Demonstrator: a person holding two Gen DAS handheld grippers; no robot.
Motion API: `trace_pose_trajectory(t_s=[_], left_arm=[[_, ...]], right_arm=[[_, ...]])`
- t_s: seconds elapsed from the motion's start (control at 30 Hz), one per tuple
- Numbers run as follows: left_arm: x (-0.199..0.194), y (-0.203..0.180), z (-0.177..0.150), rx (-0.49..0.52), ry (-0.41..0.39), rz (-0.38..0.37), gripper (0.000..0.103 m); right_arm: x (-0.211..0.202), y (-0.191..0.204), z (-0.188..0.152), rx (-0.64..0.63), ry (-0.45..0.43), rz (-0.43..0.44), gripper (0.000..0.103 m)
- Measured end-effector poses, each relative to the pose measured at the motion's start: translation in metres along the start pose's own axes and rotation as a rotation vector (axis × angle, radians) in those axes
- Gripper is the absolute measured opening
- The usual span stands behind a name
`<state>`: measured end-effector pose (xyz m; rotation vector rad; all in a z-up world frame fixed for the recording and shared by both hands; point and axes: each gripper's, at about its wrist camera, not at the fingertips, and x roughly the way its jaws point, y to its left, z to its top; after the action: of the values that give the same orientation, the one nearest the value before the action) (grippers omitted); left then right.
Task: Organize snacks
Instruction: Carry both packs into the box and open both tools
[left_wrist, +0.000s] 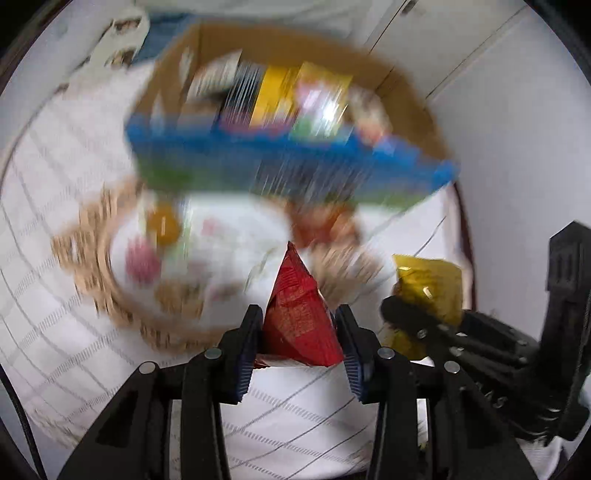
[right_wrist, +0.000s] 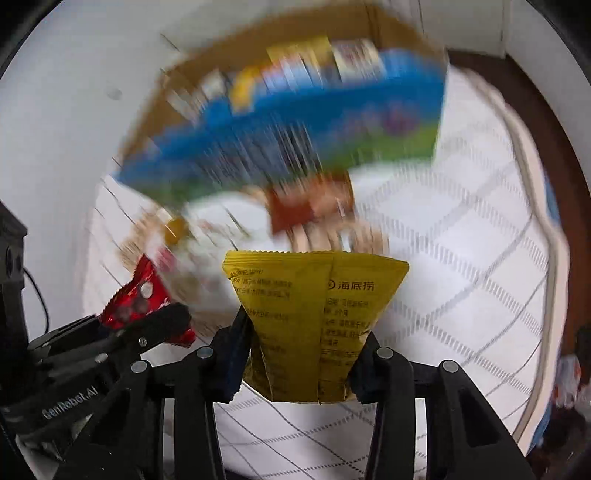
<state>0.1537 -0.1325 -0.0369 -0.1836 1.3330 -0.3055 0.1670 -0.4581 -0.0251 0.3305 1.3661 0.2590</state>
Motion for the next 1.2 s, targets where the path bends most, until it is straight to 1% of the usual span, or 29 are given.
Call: trace_pose_trajectory(t_s=[0.03,0.07,0.1,0.17,0.2,0.23,0.27,0.33,0.4,0.5,0.53,0.6,0.63,0.8,0.83,0.9,0.93,0.97,1.0,1.03,1.07,1.2], left_arm=[[-0.011,-0.004,0.014,0.007,-0.033,-0.01,0.038],[-0.018,0.004,0.029,0.011,-0.055,-0.017,0.038],[-0.028,0.001,0.044,0.014,-0.084,-0.023,0.038],[-0.044,0.005,0.068,0.019,-0.119,-0.012,0.038],[-0.05,0.01,0.079,0.025,-0.131,-0.001,0.038],[-0.053,0.013,0.092,0.029,-0.141,0.017,0.038],[-0.052,0.017,0.105,0.03,-0.148,0.037,0.038],[-0.049,0.027,0.123,0.034,-0.14,0.07,0.038],[-0.037,0.039,0.144,0.039,-0.114,0.124,0.038],[-0.008,0.052,0.162,0.038,-0.058,0.169,0.038],[0.004,0.058,0.169,0.042,-0.03,0.196,0.038],[0.023,0.067,0.177,0.047,0.011,0.225,0.038],[0.037,0.071,0.175,0.046,0.031,0.239,0.038],[0.063,0.086,0.174,0.011,0.099,0.254,0.039],[0.062,0.084,0.171,0.004,0.107,0.254,0.039],[0.069,0.088,0.169,-0.013,0.132,0.261,0.04],[0.073,0.089,0.169,-0.018,0.145,0.256,0.044],[0.077,0.092,0.168,-0.027,0.163,0.249,0.055],[0.08,0.093,0.168,-0.032,0.171,0.247,0.064],[0.081,0.094,0.167,-0.033,0.172,0.24,0.079],[0.082,0.094,0.167,-0.033,0.167,0.239,0.086],[0.085,0.094,0.165,-0.033,0.172,0.243,0.088]], right_arm=[[-0.015,0.005,0.016,-0.012,-0.035,0.015,0.046],[-0.022,0.013,0.033,-0.022,-0.058,0.021,0.046],[-0.029,0.021,0.05,-0.036,-0.089,0.022,0.046],[-0.045,0.03,0.082,-0.066,-0.146,-0.006,0.046],[-0.054,0.028,0.093,-0.076,-0.161,-0.023,0.046],[-0.055,0.028,0.111,-0.081,-0.175,-0.045,0.046],[-0.048,0.03,0.132,-0.081,-0.176,-0.06,0.046],[-0.04,0.025,0.155,-0.076,-0.165,-0.089,0.046],[-0.028,0.023,0.177,-0.068,-0.136,-0.128,0.046],[-0.005,0.013,0.194,-0.059,-0.075,-0.173,0.046],[0.007,0.011,0.198,-0.065,-0.044,-0.196,0.046],[0.025,0.006,0.202,-0.064,-0.008,-0.227,0.046],[0.032,0.005,0.205,-0.067,0.008,-0.245,0.046],[0.053,-0.004,0.209,-0.051,0.06,-0.28,0.046],[0.057,-0.005,0.21,-0.051,0.073,-0.294,0.047],[0.065,-0.007,0.212,-0.04,0.109,-0.296,0.049],[0.07,-0.008,0.212,-0.038,0.134,-0.297,0.064],[0.074,-0.009,0.212,-0.038,0.149,-0.308,0.075],[0.075,-0.008,0.212,-0.045,0.15,-0.31,0.092],[0.076,-0.008,0.212,-0.052,0.148,-0.31,0.092],[0.077,-0.008,0.212,-0.049,0.15,-0.311,0.092],[0.074,-0.008,0.212,-0.043,0.143,-0.302,0.092]])
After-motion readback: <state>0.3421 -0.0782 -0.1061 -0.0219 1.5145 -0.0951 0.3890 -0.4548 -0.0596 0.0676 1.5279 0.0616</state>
